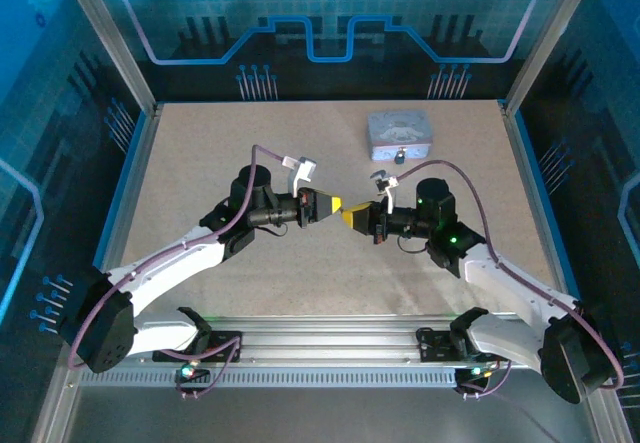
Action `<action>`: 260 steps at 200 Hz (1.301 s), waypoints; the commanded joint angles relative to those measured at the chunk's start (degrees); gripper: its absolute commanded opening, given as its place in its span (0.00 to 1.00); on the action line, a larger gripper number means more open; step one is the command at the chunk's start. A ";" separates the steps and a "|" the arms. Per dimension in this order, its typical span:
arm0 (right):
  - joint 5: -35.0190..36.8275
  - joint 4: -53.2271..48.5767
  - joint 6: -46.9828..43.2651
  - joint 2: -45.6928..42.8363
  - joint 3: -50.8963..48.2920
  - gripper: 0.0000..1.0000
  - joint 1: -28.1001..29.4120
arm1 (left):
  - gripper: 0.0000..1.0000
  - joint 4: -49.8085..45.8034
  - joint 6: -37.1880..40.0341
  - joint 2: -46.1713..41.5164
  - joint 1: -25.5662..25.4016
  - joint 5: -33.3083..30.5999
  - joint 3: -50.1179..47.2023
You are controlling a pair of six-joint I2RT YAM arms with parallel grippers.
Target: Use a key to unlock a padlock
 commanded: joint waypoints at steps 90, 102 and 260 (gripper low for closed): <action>5.96 -22.05 -9.64 -3.62 4.16 0.01 -4.84 | 0.64 -5.87 0.68 2.56 0.41 -6.94 5.45; 7.28 -25.04 -10.26 -3.88 4.71 0.01 -6.09 | 0.67 -8.37 0.58 5.00 0.61 -8.64 7.79; 11.79 -39.18 -9.58 -6.52 3.20 0.01 -20.26 | 0.85 -30.77 -7.78 52.15 3.70 -18.33 56.54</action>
